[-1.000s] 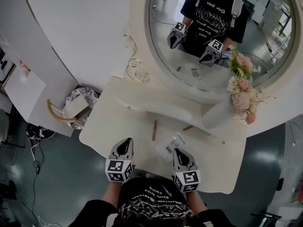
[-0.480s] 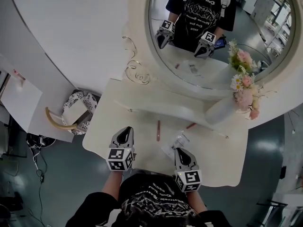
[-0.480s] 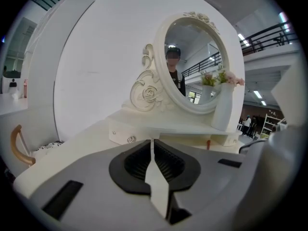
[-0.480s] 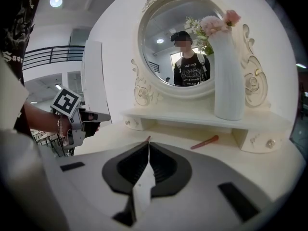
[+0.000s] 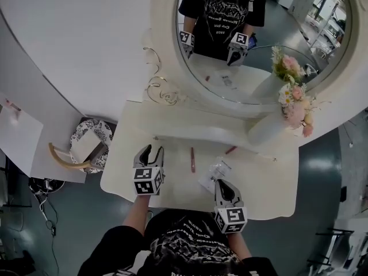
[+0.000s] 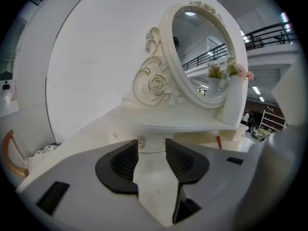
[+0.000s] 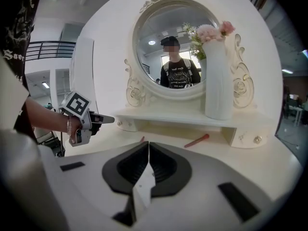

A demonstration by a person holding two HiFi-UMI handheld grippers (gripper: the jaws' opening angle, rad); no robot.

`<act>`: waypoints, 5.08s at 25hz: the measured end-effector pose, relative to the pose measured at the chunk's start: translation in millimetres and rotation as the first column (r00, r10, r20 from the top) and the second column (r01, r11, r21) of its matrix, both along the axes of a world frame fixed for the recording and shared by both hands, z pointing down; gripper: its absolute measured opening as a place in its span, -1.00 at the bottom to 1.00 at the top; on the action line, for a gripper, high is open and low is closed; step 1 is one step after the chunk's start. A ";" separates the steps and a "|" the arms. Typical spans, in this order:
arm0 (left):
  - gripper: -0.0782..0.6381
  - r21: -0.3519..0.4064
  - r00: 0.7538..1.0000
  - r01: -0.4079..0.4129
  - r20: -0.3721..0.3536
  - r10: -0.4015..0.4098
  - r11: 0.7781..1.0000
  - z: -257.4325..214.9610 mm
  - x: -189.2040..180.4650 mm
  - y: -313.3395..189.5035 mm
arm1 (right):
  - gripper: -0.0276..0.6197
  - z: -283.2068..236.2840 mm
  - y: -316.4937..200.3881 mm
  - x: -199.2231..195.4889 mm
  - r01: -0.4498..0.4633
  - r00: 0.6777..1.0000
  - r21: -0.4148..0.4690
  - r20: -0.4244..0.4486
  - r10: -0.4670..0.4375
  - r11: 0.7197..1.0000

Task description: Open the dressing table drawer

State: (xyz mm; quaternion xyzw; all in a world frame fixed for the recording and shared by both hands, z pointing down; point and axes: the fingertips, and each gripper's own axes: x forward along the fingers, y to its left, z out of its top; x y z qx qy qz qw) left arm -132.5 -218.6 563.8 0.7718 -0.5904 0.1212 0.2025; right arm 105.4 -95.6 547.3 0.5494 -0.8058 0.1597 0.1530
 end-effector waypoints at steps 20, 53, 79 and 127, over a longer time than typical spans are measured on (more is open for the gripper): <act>-0.28 -0.107 0.997 -0.035 0.066 0.042 0.994 36.7 -5.6 -38.7 | -0.88 8.3 10.7 -2.2 -0.094 0.996 -0.039 -0.014 0.093 0.995; -0.38 -0.116 0.995 -0.020 0.091 0.031 0.993 42.7 -10.0 -53.9 | -0.88 17.7 9.0 0.7 -0.109 0.994 -0.067 -0.024 0.108 0.992; -0.49 -0.126 0.995 -0.001 0.101 0.014 0.992 43.1 -11.2 -45.1 | -0.88 20.5 2.3 -6.2 -0.049 0.999 -0.076 -0.016 0.048 0.996; -0.49 -0.141 0.996 0.009 0.091 0.003 0.990 47.0 -11.3 -27.6 | -0.88 22.0 4.6 -9.9 -0.006 1.000 -0.072 -0.007 0.005 0.997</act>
